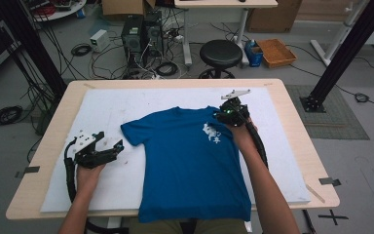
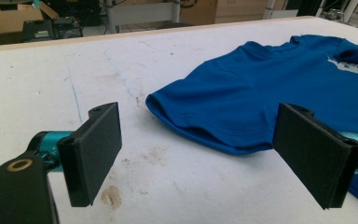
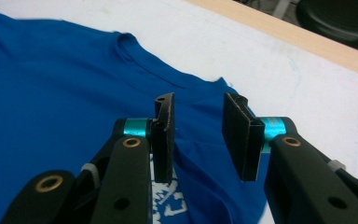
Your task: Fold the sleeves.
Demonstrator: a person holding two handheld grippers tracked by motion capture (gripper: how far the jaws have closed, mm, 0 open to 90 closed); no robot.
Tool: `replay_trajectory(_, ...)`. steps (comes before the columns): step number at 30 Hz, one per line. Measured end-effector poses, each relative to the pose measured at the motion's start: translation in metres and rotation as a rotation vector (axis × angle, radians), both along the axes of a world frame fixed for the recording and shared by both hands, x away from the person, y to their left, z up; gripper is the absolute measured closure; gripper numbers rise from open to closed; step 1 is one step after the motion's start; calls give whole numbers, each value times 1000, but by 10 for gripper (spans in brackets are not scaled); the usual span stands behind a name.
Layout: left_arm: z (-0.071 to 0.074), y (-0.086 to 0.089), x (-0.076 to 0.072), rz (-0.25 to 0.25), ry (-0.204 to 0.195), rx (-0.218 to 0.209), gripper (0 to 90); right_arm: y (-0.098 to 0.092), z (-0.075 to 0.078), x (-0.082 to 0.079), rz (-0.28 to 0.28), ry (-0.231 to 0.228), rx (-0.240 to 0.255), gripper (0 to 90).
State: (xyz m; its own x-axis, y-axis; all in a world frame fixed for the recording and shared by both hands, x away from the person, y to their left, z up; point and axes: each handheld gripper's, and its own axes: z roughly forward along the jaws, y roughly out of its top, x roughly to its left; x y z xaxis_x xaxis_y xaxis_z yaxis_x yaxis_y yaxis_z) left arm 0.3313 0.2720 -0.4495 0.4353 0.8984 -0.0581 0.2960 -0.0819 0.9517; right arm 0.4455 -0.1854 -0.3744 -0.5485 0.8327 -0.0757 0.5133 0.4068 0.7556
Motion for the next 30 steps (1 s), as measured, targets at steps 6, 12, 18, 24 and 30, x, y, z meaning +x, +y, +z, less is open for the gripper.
replay_trajectory(6,0,0,0,2,0,0,157,-31,-18,-1,-155,36,-79,733)
replay_trajectory(12,0,-1,0,4,7,4,158,-77,-44,3,-301,197,-11,743)
replay_trajectory(18,0,-1,1,7,10,7,158,-65,-49,-9,-21,221,102,808)
replay_trajectory(24,0,-1,1,6,9,13,158,-38,-47,-23,219,274,110,812)
replay_trajectory(30,0,-2,1,10,10,13,158,-55,-38,-20,-87,121,87,646)
